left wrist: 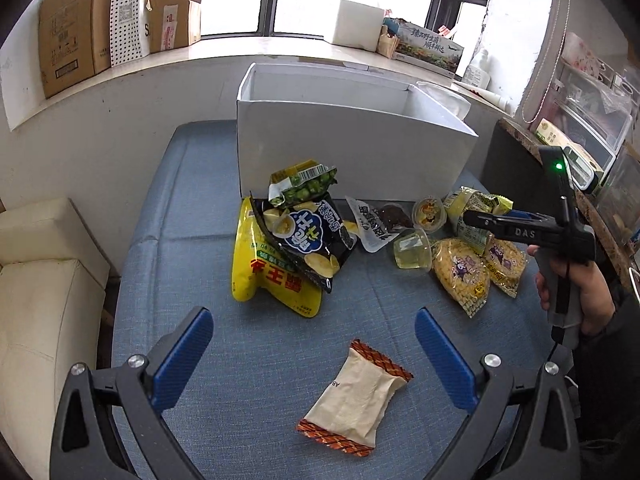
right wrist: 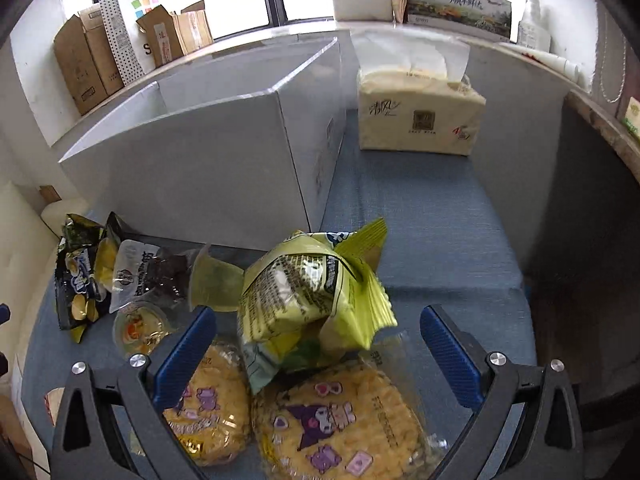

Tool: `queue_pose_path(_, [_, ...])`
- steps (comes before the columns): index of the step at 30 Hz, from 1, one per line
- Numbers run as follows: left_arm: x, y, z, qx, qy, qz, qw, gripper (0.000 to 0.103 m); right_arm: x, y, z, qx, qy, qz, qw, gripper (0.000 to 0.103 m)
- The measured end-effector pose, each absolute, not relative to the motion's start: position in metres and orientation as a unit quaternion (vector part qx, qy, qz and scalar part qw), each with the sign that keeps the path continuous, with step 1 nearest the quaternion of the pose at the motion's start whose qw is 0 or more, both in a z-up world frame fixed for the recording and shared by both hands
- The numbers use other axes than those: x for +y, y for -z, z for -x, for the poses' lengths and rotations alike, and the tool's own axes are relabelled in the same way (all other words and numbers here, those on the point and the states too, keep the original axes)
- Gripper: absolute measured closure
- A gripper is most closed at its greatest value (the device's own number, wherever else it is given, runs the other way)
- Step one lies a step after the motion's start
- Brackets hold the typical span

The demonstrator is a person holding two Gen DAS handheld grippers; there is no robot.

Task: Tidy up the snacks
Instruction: 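Grasp the yellow-green chip bag with the right tool, then carry chip bag into box with right tool while left tool drops green packet in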

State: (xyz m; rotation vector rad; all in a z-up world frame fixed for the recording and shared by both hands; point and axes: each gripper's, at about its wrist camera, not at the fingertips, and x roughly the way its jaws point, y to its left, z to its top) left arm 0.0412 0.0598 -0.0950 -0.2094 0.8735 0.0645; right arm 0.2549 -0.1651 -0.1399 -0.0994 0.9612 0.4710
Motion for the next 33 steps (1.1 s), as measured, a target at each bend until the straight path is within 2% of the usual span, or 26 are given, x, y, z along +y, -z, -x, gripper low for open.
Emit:
queue_pose_path(3, [0.056,0.097,-0.043,0.424,-0.027,0.097,0.900,0.000,-0.161,0.147,-0.262,0.466,-0.236,0.048,0.851,0.003])
queue_pose_path(5, [0.055,0.097,-0.045,0.426,-0.026,0.096,0.899,0.000,-0.158,0.152,-0.264,0.474,-0.237,0.051,0.846,0.022])
queue_pose_path(7, [0.053,0.098,-0.049,0.429,-0.020,0.095,0.898,0.000,-0.157,0.155,-0.264,0.473,-0.249,0.052,0.844,0.025])
queue_pose_path(9, [0.051,0.096,-0.052,0.431,-0.015,0.093,0.897,0.000,-0.160,0.154,-0.265,0.474,-0.265,0.037,0.839,0.033])
queue_pose_path(15, [0.047,0.084,-0.062,0.428,-0.014,0.076,0.900,0.000,-0.181,0.144,-0.258,0.461,-0.280,-0.006,0.842,0.035])
queue_pose_path(22, [0.056,0.074,-0.090,0.431,-0.010,0.064,0.900,0.000,-0.208,0.101,-0.227,0.398,-0.297,-0.044,0.867,0.035])
queue_pose_path(33, [0.076,0.106,-0.174,0.467,-0.054,0.069,0.880,0.000,-0.236,0.058,-0.168,0.345,-0.327,-0.088,0.875,0.035])
